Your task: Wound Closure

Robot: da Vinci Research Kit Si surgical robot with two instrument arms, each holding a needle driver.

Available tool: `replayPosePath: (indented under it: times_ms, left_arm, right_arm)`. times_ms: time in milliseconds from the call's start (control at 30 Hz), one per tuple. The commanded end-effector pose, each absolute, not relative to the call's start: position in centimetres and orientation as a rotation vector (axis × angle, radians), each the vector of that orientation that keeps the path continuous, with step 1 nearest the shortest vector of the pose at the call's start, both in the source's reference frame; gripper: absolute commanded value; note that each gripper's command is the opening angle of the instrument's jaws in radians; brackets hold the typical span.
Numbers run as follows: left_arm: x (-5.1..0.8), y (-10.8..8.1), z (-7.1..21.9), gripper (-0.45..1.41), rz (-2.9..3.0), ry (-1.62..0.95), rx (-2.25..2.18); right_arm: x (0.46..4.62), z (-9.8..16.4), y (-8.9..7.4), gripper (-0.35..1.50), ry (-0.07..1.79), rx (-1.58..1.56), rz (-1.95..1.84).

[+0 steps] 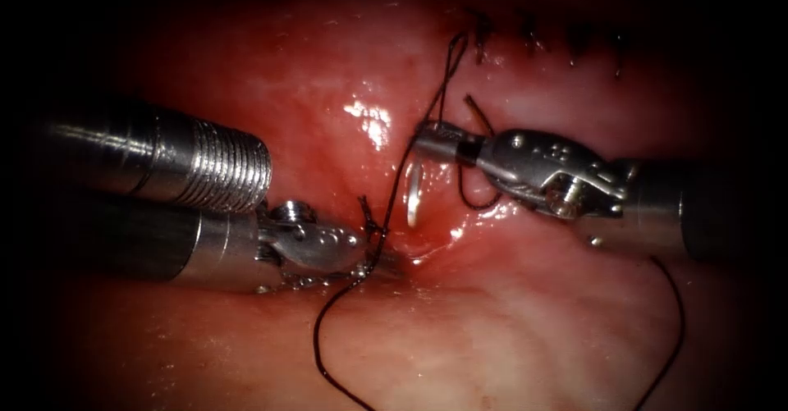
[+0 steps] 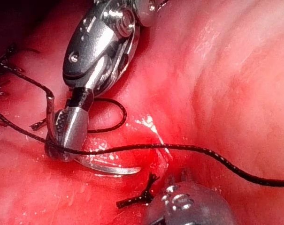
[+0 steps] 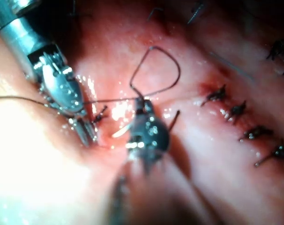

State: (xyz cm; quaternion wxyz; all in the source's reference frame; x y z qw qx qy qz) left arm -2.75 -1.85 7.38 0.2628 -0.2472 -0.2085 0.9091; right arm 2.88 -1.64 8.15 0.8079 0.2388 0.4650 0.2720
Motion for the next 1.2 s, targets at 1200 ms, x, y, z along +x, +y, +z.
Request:
replayPosePath:
  times_ms: [1200]
  left_arm:
    - [-2.86,-1.89,7.41,-0.13,2.457,-0.565,-0.666]
  right_arm:
    - [2.97,8.2,-1.68,-0.35,0.812,1.302,1.076]
